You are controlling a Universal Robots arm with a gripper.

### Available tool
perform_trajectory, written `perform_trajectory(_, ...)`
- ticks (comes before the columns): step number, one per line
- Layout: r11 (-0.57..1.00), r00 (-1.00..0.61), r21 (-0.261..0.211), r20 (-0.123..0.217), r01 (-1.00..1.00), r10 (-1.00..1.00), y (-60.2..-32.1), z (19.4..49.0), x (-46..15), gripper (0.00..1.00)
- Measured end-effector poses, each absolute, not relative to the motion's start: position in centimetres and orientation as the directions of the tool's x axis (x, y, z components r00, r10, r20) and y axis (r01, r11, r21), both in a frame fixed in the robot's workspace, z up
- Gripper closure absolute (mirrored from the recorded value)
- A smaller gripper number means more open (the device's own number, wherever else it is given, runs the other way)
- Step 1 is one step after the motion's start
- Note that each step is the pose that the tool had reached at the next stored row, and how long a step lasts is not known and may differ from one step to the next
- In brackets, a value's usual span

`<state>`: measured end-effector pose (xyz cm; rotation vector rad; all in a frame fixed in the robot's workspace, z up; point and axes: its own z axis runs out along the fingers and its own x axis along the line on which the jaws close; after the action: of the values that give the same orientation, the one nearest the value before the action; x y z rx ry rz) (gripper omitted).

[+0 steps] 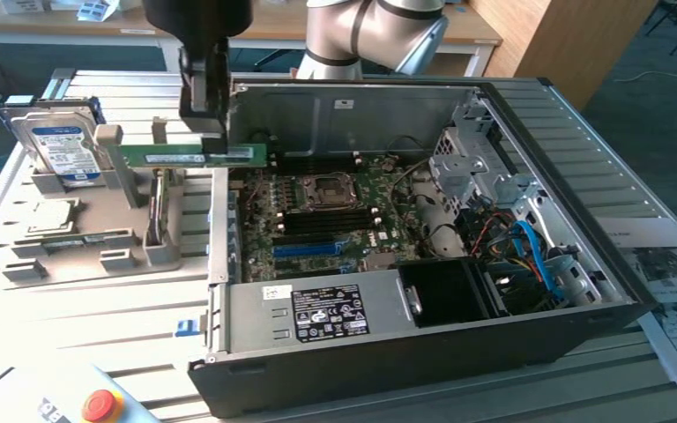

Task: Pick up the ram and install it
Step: 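Pick up the ram and move it above insertion slot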

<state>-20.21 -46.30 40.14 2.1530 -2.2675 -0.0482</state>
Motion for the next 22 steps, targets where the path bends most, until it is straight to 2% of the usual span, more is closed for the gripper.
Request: perform_trajectory(22,0.050,-0.051,0.032,-0.011,-0.998,-0.999,-47.1,40.1,-14.5,0.88)
